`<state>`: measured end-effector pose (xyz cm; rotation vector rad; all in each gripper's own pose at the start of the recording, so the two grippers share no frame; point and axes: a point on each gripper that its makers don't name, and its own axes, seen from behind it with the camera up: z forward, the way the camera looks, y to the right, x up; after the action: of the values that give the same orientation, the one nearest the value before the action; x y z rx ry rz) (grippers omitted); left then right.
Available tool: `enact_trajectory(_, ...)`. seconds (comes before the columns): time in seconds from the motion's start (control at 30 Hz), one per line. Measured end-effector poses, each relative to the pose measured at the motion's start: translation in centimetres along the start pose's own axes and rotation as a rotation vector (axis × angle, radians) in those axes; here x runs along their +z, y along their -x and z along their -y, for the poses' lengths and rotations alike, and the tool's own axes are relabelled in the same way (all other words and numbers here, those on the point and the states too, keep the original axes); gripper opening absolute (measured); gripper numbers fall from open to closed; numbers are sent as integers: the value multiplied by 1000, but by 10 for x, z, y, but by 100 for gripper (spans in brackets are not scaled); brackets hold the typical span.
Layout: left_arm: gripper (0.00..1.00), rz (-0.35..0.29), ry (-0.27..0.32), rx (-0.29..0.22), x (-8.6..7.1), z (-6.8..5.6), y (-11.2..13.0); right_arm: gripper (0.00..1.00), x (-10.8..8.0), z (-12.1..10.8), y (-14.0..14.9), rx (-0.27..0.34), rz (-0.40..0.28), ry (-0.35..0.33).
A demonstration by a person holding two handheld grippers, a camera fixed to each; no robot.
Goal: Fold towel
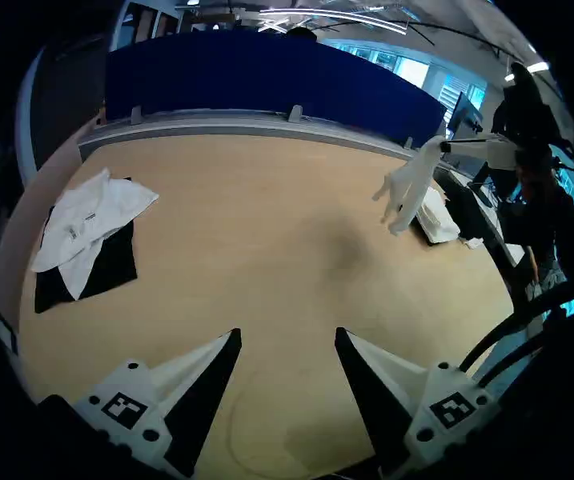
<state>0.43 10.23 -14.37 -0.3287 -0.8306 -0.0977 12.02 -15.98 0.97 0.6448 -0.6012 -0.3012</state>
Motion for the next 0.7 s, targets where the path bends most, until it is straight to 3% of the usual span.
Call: enact_trajectory(0.7,87,13,-18,-5,3,-4,2,3,-25,-146,-13,-6,8,165)
